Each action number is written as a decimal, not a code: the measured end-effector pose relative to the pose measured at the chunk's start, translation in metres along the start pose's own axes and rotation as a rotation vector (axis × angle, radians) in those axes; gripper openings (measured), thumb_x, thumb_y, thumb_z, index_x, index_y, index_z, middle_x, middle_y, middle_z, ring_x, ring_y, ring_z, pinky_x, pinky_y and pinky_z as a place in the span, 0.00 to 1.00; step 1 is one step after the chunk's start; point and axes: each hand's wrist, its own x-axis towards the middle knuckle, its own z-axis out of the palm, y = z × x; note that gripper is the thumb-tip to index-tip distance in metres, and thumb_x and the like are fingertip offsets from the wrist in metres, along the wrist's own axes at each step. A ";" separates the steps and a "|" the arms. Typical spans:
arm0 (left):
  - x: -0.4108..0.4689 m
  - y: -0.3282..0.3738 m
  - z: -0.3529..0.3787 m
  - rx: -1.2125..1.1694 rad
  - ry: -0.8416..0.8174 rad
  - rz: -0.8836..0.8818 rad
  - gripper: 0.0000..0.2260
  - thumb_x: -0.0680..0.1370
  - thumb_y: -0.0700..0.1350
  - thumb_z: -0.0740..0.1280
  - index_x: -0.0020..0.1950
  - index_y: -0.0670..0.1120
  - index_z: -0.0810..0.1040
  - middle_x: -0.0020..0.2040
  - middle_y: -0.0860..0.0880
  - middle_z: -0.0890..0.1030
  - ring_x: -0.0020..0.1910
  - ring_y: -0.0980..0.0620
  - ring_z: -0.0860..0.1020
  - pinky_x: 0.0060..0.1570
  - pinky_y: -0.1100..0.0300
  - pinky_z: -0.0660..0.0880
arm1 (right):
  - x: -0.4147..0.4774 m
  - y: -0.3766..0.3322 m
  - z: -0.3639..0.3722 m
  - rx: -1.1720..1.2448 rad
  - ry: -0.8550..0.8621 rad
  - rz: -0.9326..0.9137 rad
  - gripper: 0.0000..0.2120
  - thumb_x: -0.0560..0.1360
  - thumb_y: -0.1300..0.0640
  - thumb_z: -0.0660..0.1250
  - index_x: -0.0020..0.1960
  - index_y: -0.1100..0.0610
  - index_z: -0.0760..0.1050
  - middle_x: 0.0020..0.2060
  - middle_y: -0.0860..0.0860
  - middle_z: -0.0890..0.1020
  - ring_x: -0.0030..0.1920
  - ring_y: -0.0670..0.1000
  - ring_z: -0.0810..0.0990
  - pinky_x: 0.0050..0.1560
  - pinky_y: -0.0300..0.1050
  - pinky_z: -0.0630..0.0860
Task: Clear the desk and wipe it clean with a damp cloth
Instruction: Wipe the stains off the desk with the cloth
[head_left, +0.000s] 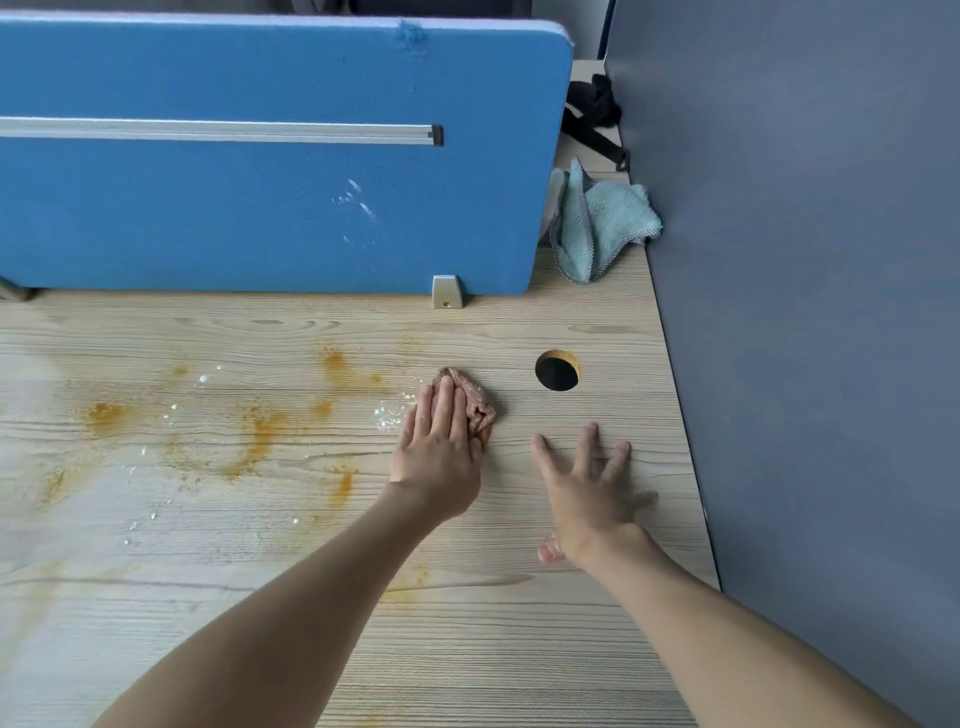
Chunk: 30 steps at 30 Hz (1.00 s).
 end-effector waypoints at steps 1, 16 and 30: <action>-0.008 0.002 0.002 0.013 -0.008 0.018 0.28 0.84 0.54 0.40 0.77 0.42 0.31 0.78 0.45 0.31 0.77 0.45 0.31 0.78 0.48 0.38 | 0.000 0.000 0.000 0.005 -0.001 0.001 0.63 0.67 0.44 0.79 0.77 0.37 0.28 0.76 0.60 0.27 0.75 0.75 0.34 0.64 0.83 0.58; -0.023 -0.016 0.004 0.066 -0.032 0.071 0.28 0.84 0.54 0.40 0.79 0.44 0.33 0.79 0.47 0.31 0.78 0.47 0.32 0.78 0.50 0.39 | -0.001 -0.001 0.000 -0.001 -0.008 0.009 0.63 0.67 0.43 0.79 0.77 0.36 0.28 0.76 0.59 0.27 0.75 0.74 0.33 0.64 0.83 0.59; -0.039 0.002 -0.016 -0.064 0.029 0.012 0.33 0.82 0.63 0.47 0.81 0.43 0.53 0.81 0.47 0.49 0.80 0.46 0.42 0.78 0.45 0.43 | 0.000 -0.001 -0.001 -0.001 0.002 0.005 0.63 0.68 0.43 0.79 0.77 0.36 0.28 0.76 0.59 0.27 0.75 0.74 0.34 0.65 0.82 0.59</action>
